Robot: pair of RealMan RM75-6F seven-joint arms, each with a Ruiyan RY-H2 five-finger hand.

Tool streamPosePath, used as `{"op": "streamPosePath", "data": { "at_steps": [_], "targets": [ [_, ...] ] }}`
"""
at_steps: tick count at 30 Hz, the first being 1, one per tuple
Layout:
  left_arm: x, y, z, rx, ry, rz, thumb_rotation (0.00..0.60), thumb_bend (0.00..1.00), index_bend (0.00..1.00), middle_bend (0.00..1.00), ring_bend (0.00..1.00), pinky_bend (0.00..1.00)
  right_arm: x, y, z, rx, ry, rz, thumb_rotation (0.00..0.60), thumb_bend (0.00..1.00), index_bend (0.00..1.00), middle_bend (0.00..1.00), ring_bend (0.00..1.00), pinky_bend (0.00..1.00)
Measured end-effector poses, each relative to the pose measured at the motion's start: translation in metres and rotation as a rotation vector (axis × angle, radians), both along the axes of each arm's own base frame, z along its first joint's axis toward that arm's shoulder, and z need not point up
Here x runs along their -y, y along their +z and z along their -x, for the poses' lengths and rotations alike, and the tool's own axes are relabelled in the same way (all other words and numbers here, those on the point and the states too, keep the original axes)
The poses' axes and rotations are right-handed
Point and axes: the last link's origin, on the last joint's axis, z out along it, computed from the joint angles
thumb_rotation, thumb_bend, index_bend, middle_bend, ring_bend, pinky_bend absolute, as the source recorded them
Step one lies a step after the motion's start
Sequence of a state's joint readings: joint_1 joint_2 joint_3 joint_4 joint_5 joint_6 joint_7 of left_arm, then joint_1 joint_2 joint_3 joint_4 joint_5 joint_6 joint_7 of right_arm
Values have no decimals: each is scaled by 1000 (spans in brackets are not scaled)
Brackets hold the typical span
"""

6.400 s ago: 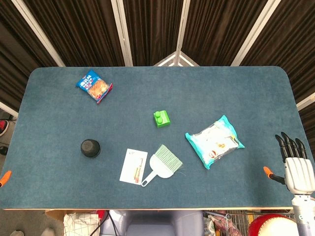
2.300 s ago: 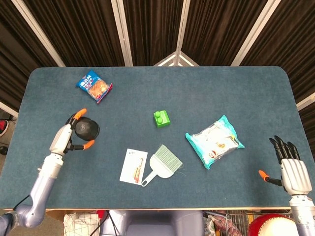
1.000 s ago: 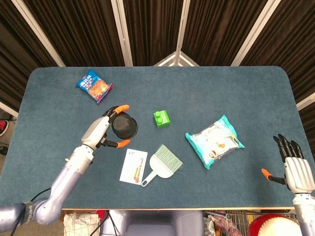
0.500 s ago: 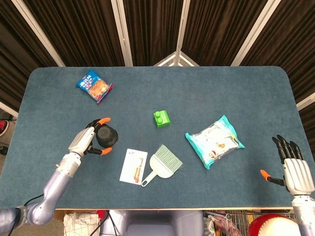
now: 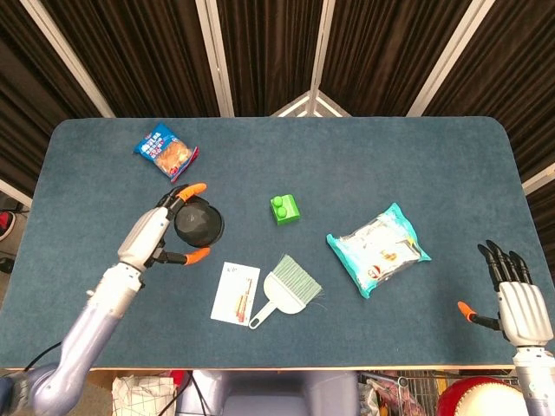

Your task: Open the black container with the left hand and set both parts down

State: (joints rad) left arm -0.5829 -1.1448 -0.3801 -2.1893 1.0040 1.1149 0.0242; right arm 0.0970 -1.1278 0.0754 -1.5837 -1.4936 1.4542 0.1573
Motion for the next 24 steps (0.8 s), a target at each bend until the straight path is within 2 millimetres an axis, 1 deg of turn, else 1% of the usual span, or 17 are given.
{"op": "streamPosePath", "data": {
  "at_steps": [2,4,5,7,10,11,14,16,18,21,24],
  "targets": [
    [7,12,-4,-14,-11,-11,600,569,133,414,0,0,0,0,0,2,-2,-2,600,209,0,30,106,36],
    [9,10,-1,-36,-9,-3,600,570,134,411,0,0,0,1,0,2,-1,-1,600,209,0,30,106,36],
    [9,4,5,-58,1,8,600,570,134,409,0,0,0,1,0,1,-2,1,600,209,0,30,106,36],
    [5,-9,18,-97,26,30,600,570,134,404,0,0,1,2,0,3,-6,2,600,209,0,30,106,36],
    [-5,-39,46,-173,83,78,600,570,134,402,0,0,2,3,1,3,-9,3,600,209,0,30,106,36],
    [-10,-52,58,-204,104,97,600,570,135,402,0,0,2,3,1,3,-10,3,600,209,0,30,106,36],
    [-19,-84,75,-243,139,136,600,569,136,404,0,0,2,3,1,3,-12,3,600,209,0,30,106,36],
    [-23,-93,75,-235,144,136,600,570,136,410,0,0,3,3,1,1,-12,3,600,209,0,30,106,36],
    [-26,-91,69,-215,134,119,600,570,134,412,0,0,2,2,1,2,-10,2,600,209,0,30,106,36],
    [-23,-77,50,-160,97,100,600,569,131,407,0,0,1,2,1,3,-7,3,600,210,0,30,106,36],
    [-12,-57,31,-125,57,99,600,568,129,400,0,0,1,1,0,4,-4,-1,600,209,0,30,106,36]
  ]
}}
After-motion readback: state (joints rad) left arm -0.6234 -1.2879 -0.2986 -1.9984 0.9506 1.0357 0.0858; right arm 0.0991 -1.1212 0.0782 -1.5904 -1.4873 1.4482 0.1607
